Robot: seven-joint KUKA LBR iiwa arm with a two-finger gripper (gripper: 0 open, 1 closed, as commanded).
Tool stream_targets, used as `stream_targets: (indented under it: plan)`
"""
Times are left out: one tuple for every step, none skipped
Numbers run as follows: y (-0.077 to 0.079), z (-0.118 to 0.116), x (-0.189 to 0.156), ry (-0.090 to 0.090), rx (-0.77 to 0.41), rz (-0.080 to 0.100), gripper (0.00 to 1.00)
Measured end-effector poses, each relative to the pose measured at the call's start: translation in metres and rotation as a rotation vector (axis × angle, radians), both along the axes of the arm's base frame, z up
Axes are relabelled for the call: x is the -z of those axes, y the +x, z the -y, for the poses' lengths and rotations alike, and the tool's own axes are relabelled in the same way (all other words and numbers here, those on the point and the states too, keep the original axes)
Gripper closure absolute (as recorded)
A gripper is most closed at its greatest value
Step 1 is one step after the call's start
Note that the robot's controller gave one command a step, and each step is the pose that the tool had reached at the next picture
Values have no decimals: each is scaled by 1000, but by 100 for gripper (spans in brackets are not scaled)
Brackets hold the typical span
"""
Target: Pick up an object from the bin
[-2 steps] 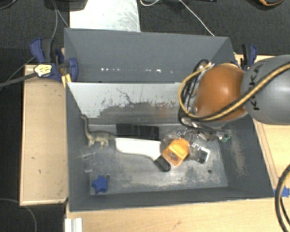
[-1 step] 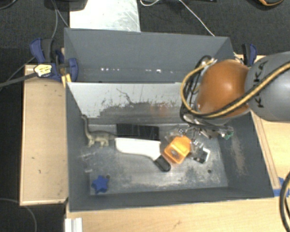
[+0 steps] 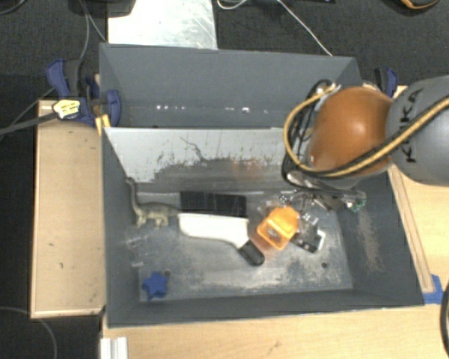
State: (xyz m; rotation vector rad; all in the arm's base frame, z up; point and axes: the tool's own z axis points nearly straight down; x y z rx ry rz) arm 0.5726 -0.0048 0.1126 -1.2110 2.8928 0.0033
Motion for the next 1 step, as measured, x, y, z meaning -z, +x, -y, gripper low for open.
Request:
stream_targets:
  plan:
    - [0, 0, -19, 0, 0, 0, 100]
